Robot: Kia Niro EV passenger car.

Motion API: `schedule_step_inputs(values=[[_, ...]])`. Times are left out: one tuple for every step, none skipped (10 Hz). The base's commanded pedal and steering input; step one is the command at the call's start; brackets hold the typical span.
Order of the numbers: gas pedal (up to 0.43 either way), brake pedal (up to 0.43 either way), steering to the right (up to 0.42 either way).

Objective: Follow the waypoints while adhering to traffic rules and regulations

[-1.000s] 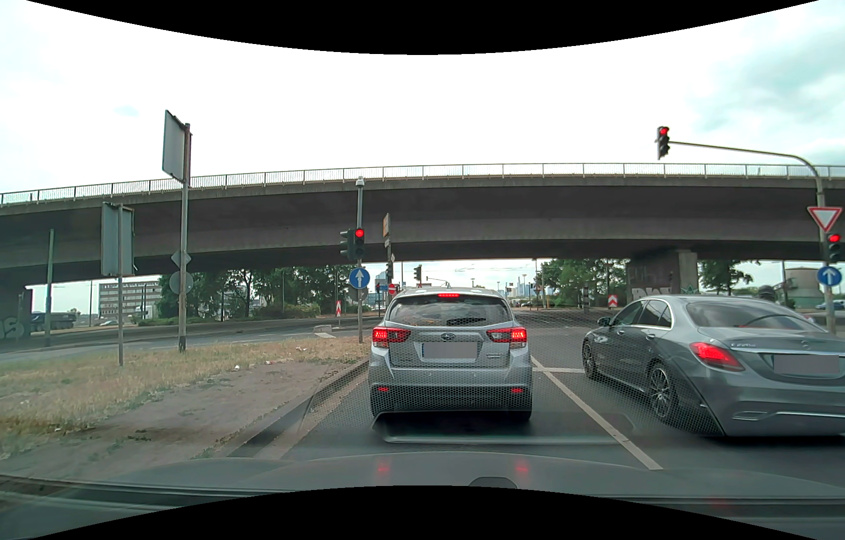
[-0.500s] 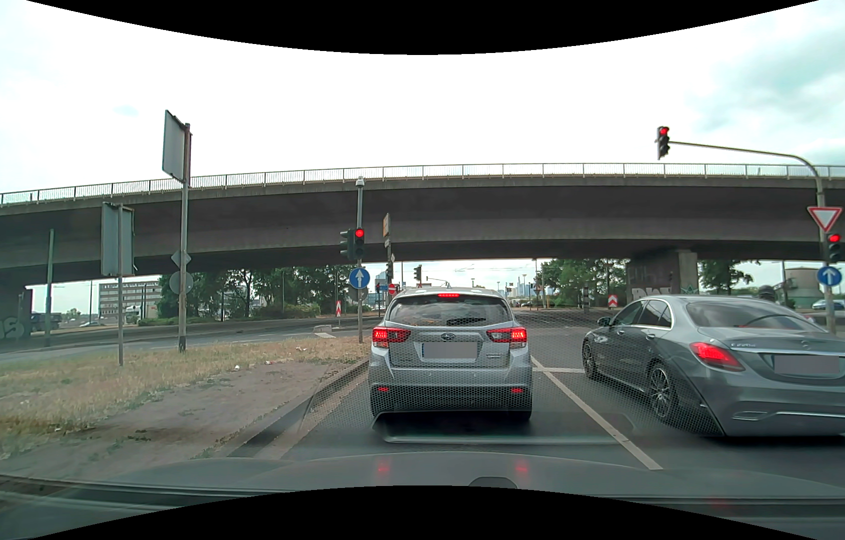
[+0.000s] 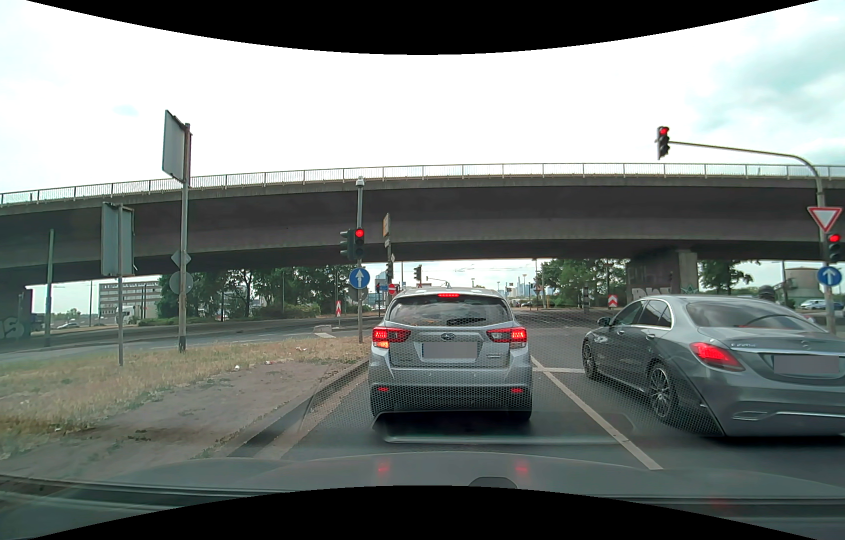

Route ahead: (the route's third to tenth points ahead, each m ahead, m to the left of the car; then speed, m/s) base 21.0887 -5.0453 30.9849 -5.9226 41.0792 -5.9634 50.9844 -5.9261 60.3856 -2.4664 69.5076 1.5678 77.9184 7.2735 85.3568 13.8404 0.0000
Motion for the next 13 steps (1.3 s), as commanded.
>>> schedule_step_inputs(values=[[0.000,0.256,-0.001],[0.000,0.256,-0.001],[0.000,0.256,-0.001],[0.000,0.256,-0.001],[0.000,0.256,-0.001],[0.000,0.256,-0.001],[0.000,0.256,-0.001],[0.000,0.256,-0.001],[0.000,0.262,-0.001],[0.000,0.256,-0.001],[0.000,0.262,-0.001],[0.000,0.262,-0.001],[0.000,0.262,-0.001]])
